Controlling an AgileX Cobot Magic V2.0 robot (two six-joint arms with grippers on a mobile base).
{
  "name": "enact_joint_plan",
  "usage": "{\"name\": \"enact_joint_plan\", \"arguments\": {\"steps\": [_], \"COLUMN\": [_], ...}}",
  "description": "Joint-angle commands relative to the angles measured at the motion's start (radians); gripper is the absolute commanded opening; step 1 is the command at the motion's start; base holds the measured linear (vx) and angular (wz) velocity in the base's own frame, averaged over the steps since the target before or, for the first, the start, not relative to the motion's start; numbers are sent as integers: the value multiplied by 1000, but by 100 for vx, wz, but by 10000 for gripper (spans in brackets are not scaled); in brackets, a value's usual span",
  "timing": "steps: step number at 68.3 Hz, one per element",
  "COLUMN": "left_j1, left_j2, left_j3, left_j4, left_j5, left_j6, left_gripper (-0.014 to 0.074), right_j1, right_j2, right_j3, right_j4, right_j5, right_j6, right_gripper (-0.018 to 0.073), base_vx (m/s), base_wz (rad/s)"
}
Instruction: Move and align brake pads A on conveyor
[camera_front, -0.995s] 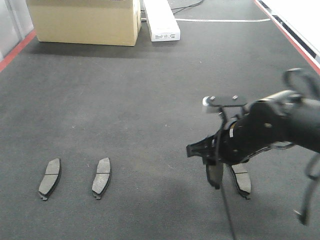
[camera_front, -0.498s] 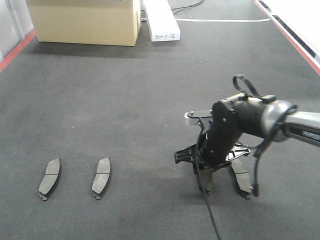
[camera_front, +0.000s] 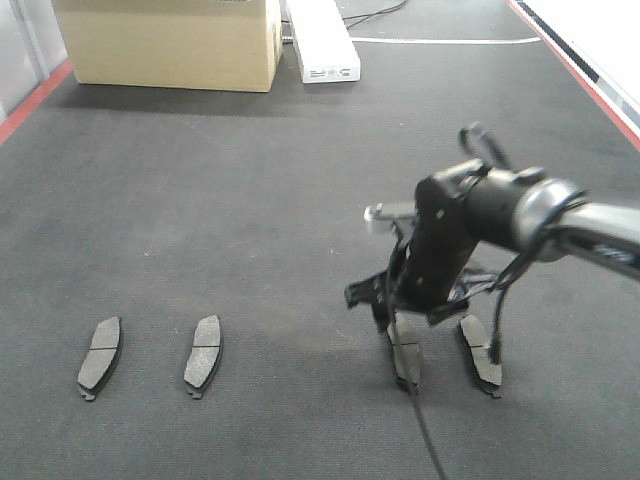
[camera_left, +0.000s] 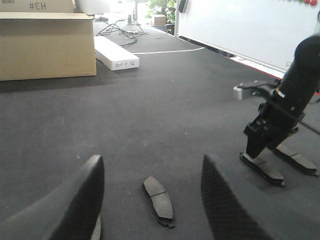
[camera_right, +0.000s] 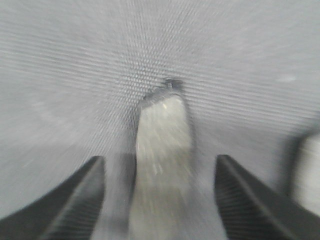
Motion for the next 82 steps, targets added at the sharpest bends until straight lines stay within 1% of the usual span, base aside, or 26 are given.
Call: {"name": "enact_joint_plan", "arguments": {"steps": [1, 10, 22, 43, 56, 73, 82], "left_j1": [-3, -3, -3, -3, -3, -3, -3], "left_j2": [15, 15, 15, 15, 15, 15, 15], "left_j3": [-22, -22, -22, -22, -22, -22, -22], "left_j4": [-3, -3, -3, -3, -3, -3, -3], "left_j5": [-77, -77, -77, -77, -77, -78, -78], "left_j6": [-1, -1, -1, -1, -1, -1, -1], "left_gripper": [426, 426, 426, 426, 426, 426, 426], "right_j1": [-2, -1, -1, -1, -1, -1, -1], "right_j2": [-134, -272, -490, -847, -1090, -1394, -1528], "right_j3": [-25, 32, 183, 405, 549, 732, 839], "right_j4": [-40, -42, -69, -107, -147, -147, -146], "right_j5": [2, -25, -107, -133, -189, -256, -310], "right_j6": [-2, -5, -5, -13, -14, -14, -47], "right_gripper": [484, 484, 484, 484, 484, 484, 484], "base_vx": [0, 0, 0, 0, 0, 0, 0], "base_wz": [0, 0, 0, 0, 0, 0, 0]}}
